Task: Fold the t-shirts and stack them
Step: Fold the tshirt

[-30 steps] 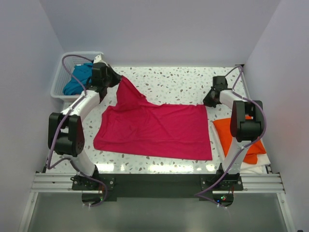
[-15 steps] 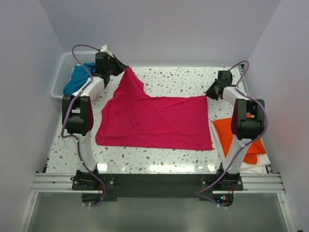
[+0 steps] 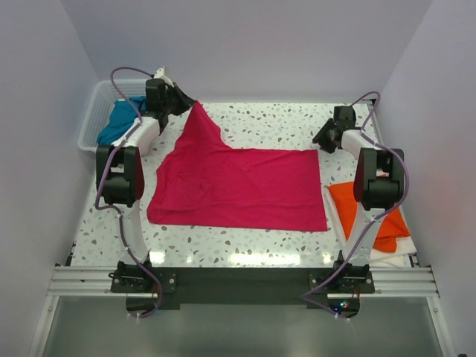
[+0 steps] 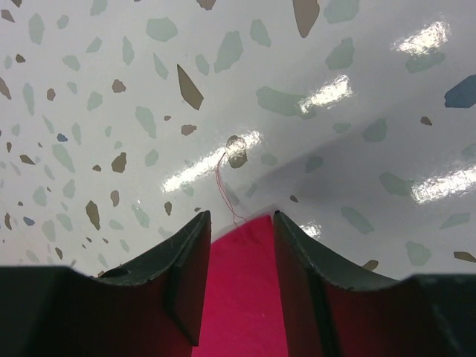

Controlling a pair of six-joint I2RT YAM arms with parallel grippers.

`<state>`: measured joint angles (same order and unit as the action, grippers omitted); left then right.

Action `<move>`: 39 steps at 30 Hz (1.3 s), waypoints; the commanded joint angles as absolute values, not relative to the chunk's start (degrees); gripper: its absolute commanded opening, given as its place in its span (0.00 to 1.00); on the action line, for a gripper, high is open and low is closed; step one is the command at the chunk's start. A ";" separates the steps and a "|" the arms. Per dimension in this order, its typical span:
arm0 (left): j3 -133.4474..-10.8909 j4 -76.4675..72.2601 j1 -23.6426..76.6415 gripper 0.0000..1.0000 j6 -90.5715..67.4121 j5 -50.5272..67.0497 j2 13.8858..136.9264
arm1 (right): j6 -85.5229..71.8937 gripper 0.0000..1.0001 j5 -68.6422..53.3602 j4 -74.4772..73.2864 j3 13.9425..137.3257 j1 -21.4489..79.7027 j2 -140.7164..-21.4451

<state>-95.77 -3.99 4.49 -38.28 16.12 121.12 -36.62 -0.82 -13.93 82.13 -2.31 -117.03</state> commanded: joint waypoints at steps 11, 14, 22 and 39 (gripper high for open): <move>-99.14 -5.80 3.69 0.00 -37.71 17.67 122.61 | -35.51 0.39 2.29 -18.10 85.34 -1.41 -120.32; -100.10 -5.63 3.69 0.00 -37.71 17.67 123.31 | -35.77 0.26 1.58 -17.67 85.43 -1.23 -120.67; -104.94 -3.87 3.69 0.00 -37.53 18.19 126.38 | -35.77 0.00 0.09 -17.14 86.05 -1.49 -119.53; -103.80 -1.49 3.51 0.00 -35.68 19.07 122.26 | -37.70 0.00 -2.55 -7.47 76.29 -3.60 -108.99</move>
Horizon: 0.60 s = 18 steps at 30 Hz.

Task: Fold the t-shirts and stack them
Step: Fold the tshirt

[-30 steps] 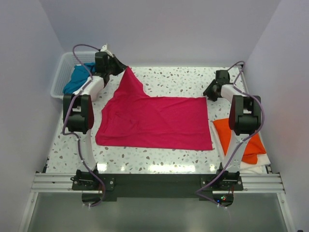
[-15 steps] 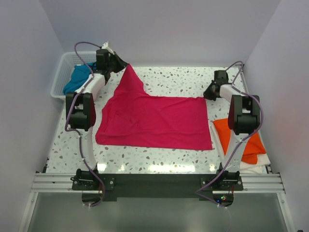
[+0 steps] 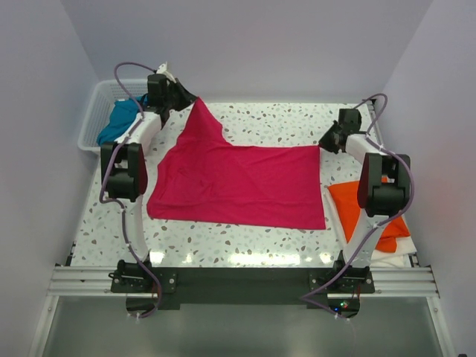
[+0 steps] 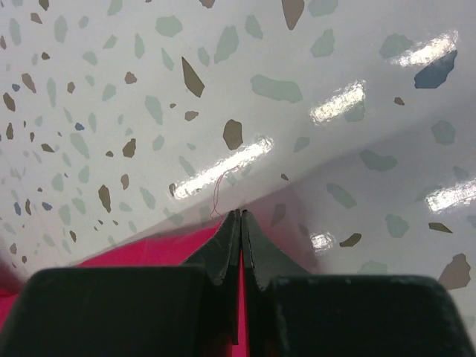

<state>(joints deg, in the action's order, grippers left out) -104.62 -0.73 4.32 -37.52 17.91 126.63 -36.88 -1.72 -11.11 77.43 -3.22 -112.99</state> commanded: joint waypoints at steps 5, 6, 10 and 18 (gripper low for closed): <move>-100.82 -1.85 3.43 0.00 -36.03 18.99 119.54 | -37.79 0.00 -3.08 -7.21 74.62 -3.60 -106.71; -99.94 -2.02 3.43 0.00 -36.12 18.90 118.84 | -37.79 0.00 -3.08 -7.03 74.10 -3.60 -106.18; -93.45 -3.42 3.34 0.00 -36.65 18.28 113.58 | -37.88 0.00 -2.73 -6.51 70.24 -3.60 -102.84; -78.15 -5.18 3.16 0.00 -38.58 15.74 101.26 | -38.50 0.00 -1.23 -7.47 62.50 -3.78 -95.02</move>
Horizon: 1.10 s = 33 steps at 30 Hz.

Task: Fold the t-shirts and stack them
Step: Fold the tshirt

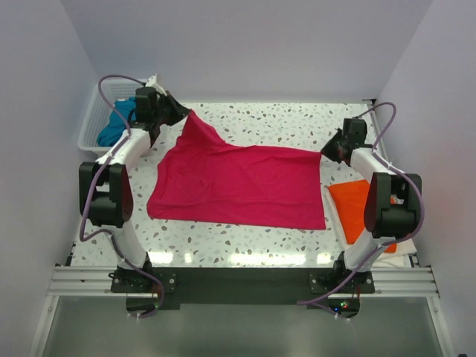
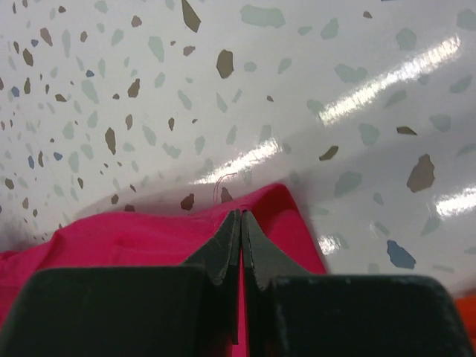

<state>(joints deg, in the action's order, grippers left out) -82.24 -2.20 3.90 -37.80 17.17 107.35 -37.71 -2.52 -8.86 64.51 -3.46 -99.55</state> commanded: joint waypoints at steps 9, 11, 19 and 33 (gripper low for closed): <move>-58.99 -4.66 3.08 0.00 -41.30 10.20 84.92 | -39.64 0.00 -0.35 -9.40 52.39 -4.22 -87.11; -54.86 -4.92 3.08 0.00 -41.92 9.93 80.70 | -39.64 0.00 -0.18 -10.63 50.81 -4.39 -85.09; -42.12 -2.29 3.08 0.00 -43.50 6.15 66.46 | -39.73 0.00 -0.35 -11.95 44.57 -4.83 -77.97; -25.42 5.18 3.08 0.00 -48.60 2.81 44.32 | -40.61 0.00 -2.46 -10.28 34.90 -4.83 -70.58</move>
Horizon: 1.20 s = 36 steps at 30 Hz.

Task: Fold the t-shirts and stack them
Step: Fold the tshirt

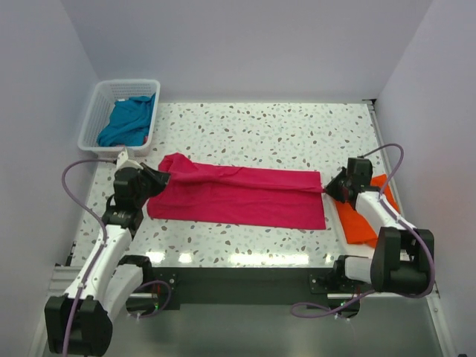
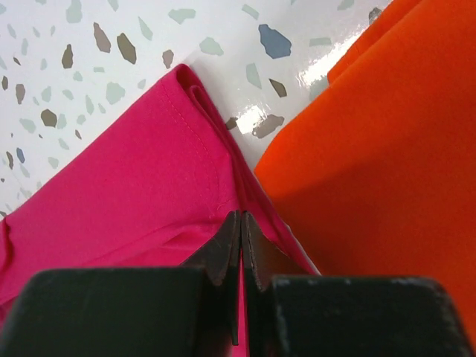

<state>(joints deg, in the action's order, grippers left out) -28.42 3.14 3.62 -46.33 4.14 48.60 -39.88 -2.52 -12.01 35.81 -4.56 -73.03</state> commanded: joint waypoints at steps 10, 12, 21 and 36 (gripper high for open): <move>-16.62 11.25 3.08 0.00 -53.60 1.67 33.05 | -39.99 0.03 -2.99 -11.69 33.40 -4.83 -69.35; -14.95 11.69 3.08 0.00 -54.66 2.28 31.04 | -39.99 0.05 -3.34 -11.78 33.14 -4.92 -69.08; -12.83 14.06 3.08 0.37 -56.25 3.95 26.63 | -38.15 0.46 -4.40 -13.62 34.80 -4.92 -66.71; -28.46 6.77 4.83 0.43 -48.96 -6.23 52.28 | -30.06 0.48 4.40 -18.29 53.69 18.62 -81.64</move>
<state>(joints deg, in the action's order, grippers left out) -24.53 11.20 3.90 -51.29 -1.39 48.49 -32.95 1.56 -16.95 50.57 15.86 -79.37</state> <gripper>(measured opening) 0.444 0.484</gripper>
